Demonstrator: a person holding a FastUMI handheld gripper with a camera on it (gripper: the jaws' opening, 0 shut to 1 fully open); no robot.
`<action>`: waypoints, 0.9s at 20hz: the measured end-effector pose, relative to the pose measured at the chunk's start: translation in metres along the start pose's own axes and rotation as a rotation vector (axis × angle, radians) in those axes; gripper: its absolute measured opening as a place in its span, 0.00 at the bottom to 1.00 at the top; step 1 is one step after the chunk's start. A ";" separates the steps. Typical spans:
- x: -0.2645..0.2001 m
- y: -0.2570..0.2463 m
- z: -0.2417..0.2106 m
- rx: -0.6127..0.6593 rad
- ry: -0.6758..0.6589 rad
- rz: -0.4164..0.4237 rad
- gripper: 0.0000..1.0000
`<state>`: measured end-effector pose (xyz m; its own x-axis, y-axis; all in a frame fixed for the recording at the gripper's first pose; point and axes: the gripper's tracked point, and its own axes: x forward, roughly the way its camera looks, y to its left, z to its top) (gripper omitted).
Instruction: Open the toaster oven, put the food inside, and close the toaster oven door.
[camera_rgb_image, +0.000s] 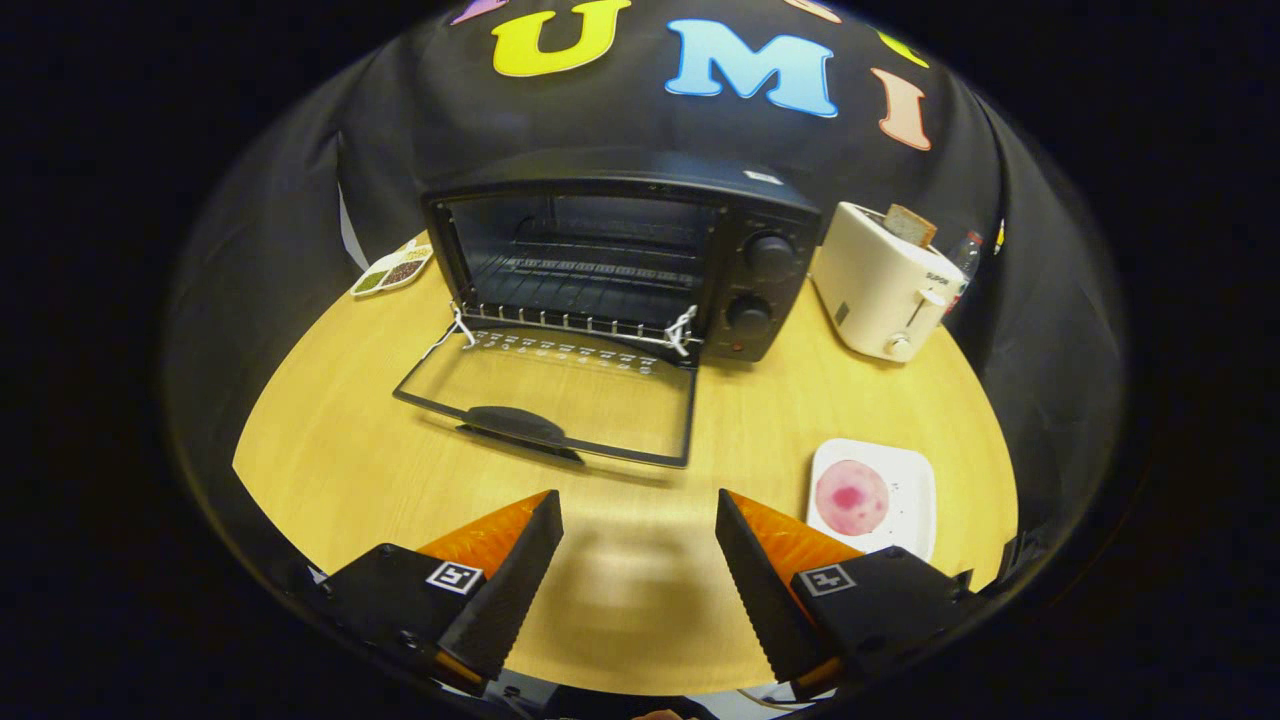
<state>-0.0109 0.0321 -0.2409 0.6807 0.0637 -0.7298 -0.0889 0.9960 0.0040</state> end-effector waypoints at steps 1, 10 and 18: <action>-0.008 -0.017 0.004 0.007 -0.015 -0.013 0.99; -0.035 -0.145 0.011 0.046 -0.023 -0.090 0.98; -0.007 -0.205 -0.012 0.085 0.056 0.016 0.99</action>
<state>-0.0061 -0.1732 -0.2453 0.6377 0.0788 -0.7663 -0.0358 0.9967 0.0727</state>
